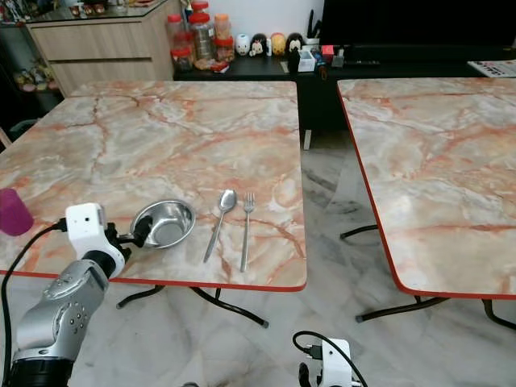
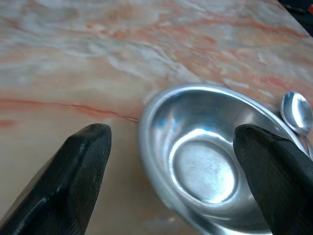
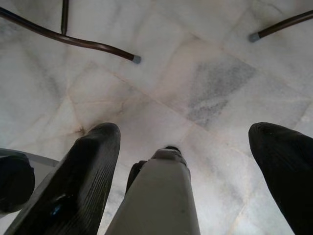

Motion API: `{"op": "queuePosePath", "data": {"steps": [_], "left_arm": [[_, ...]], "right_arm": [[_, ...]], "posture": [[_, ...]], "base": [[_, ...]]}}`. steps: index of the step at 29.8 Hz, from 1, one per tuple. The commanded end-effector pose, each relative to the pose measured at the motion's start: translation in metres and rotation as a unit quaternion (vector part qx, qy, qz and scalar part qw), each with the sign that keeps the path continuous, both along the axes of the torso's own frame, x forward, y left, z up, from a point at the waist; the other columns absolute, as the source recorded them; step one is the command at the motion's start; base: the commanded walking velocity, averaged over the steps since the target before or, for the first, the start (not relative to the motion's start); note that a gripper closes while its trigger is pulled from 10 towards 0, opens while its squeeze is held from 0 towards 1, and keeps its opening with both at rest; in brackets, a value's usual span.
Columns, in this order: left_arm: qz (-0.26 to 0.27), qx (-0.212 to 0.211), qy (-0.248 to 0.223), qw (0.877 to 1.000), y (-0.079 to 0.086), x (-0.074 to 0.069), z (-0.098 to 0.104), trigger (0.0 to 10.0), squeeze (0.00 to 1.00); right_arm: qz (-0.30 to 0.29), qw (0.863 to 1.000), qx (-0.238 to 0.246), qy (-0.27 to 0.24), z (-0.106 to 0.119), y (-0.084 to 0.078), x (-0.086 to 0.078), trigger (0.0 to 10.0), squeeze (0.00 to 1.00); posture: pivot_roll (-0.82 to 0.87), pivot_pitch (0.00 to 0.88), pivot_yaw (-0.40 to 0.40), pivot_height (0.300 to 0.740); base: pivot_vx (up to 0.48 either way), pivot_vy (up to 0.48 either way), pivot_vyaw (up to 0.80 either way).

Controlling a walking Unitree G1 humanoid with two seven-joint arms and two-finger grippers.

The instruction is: Setting the table

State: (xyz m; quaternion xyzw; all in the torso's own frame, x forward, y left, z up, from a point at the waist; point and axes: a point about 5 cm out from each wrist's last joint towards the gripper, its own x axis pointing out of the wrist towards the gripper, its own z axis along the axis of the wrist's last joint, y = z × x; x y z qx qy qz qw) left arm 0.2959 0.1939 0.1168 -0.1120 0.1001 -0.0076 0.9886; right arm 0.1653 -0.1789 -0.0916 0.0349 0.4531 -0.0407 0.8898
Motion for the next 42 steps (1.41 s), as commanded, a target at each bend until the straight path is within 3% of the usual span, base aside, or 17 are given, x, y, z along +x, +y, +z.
{"op": "queuePosePath", "data": {"steps": [1,23,38,39,40,41,42], "left_arm": [[-0.007,-0.004,0.004,1.000,-0.001,0.003,0.001,10.0,0.00],[0.022,-0.021,0.061,0.998,0.007,0.013,0.003,10.0,0.00],[-0.026,-0.026,0.092,0.995,0.000,0.011,0.002,10.0,0.00],[-0.029,-0.025,0.094,0.995,-0.001,0.011,0.001,4.8,0.00],[-0.031,-0.022,0.094,0.995,-0.002,0.011,0.001,1.9,0.00],[-0.033,-0.009,0.095,0.995,-0.003,0.011,0.001,0.1,0.00],[-0.034,-0.006,0.095,0.995,-0.003,0.011,0.001,0.1,0.00]], "right_arm": [[-0.002,1.000,0.002,0.001,0.000,0.001,0.001,10.0,0.00],[-0.003,1.000,0.007,0.003,-0.001,0.003,0.000,10.0,0.00],[0.000,1.000,0.009,0.005,-0.001,0.004,-0.001,10.0,0.00],[0.000,1.000,0.009,0.005,-0.001,0.004,-0.001,10.0,0.00],[0.000,1.000,0.009,0.005,-0.001,0.004,-0.001,10.0,0.00],[0.000,1.000,0.009,0.005,-0.001,0.004,-0.001,10.0,0.00],[0.001,1.000,0.009,0.005,-0.001,0.004,-0.001,10.0,0.00]], "posture": [[0.07,0.045,0.039,0.707],[0.06,0.045,0.044,0.707],[0.07,0.042,0.042,0.707],[0.07,0.042,0.043,0.707],[0.07,0.043,0.043,0.707],[0.07,0.044,0.043,0.707],[0.07,0.044,0.043,0.707]], "base": [[0.000,0.000,0.00],[0.000,0.000,0.00],[0.000,0.000,0.00],[0.000,0.000,0.00],[0.000,0.000,0.00],[0.000,0.000,0.00],[0.000,0.000,0.00]]}}
